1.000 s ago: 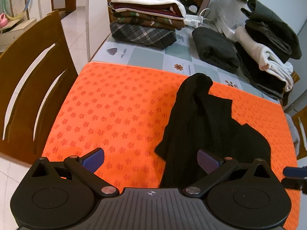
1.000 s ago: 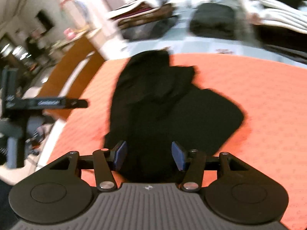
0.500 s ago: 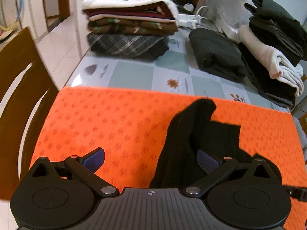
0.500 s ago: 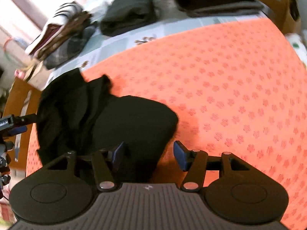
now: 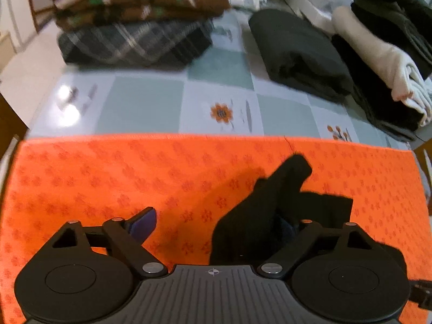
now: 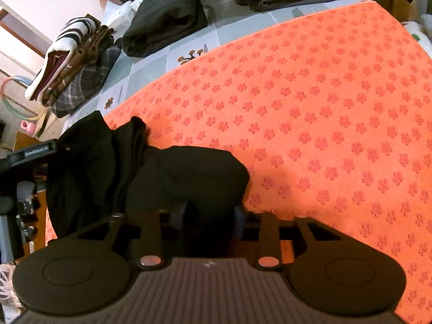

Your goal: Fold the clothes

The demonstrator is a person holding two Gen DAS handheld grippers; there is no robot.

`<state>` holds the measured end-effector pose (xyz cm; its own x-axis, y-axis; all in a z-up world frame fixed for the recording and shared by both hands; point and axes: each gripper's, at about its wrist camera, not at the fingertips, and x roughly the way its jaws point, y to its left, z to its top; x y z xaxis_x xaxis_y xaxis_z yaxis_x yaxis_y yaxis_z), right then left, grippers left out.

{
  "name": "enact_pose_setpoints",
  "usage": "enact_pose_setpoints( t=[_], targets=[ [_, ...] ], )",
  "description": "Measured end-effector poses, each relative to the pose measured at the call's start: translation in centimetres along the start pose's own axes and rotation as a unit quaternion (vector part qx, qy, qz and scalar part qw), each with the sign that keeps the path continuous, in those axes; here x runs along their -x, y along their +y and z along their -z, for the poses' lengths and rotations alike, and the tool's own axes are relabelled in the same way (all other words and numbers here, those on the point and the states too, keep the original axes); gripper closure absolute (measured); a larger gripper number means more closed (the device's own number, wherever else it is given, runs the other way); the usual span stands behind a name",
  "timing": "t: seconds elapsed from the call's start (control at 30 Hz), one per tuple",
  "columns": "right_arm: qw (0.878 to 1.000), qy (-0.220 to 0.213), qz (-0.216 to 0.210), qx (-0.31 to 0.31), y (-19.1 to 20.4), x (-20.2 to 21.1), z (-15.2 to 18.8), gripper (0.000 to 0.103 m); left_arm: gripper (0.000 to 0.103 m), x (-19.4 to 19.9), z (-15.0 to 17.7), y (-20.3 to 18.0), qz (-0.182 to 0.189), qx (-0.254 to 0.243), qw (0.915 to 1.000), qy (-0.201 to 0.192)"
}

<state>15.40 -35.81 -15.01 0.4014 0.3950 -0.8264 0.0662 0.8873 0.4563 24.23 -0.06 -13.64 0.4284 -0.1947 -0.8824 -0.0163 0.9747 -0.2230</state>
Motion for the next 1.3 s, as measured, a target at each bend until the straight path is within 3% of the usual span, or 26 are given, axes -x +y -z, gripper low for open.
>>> enact_pose_setpoints(
  t=[0.07, 0.13, 0.17, 0.37, 0.53, 0.73, 0.93, 1.1, 1.3],
  targets=[
    [1.000, -0.005, -0.001, 0.006, 0.3, 0.2, -0.1, 0.085, 0.043, 0.0, 0.4, 0.3, 0.014, -0.002, 0.9999, -0.005],
    [1.000, -0.011, -0.001, 0.012, 0.7, 0.6, -0.4, 0.088, 0.082, 0.9, 0.8, 0.8, 0.037, 0.002, 0.9991, -0.021],
    [1.000, -0.015, -0.002, 0.015, 0.9, 0.9, -0.5, 0.088, 0.085, 1.6, 1.0, 1.0, 0.043, 0.009, 0.9986, -0.028],
    [0.998, -0.036, -0.021, 0.046, 2.5, 3.3, -2.2, 0.091, 0.090, 8.0, 3.6, 1.3, 0.028, 0.012, 0.9942, -0.104],
    [0.993, -0.049, -0.038, 0.105, 5.2, 4.8, -3.6, 0.091, 0.091, 14.2, 7.5, 2.5, 0.012, 0.068, 0.9863, -0.150],
    [0.975, -0.074, -0.059, 0.201, 9.9, 6.4, -6.2, 0.092, 0.093, 21.0, 13.6, 3.5, -0.029, 0.132, 0.9702, -0.201],
    [0.957, -0.086, -0.101, 0.260, 14.7, 7.8, -10.2, 0.092, 0.093, 27.4, 17.3, 2.9, -0.046, 0.175, 0.9519, -0.247],
    [0.954, -0.050, -0.111, 0.275, 17.7, 4.9, -12.9, 0.091, 0.093, 28.7, 19.6, 1.9, -0.070, 0.185, 0.9490, -0.245],
    [0.955, 0.001, -0.083, 0.286, 19.1, -2.3, -12.1, 0.084, 0.091, 24.2, 23.1, 2.6, -0.104, 0.209, 0.9578, -0.168]
  ],
)
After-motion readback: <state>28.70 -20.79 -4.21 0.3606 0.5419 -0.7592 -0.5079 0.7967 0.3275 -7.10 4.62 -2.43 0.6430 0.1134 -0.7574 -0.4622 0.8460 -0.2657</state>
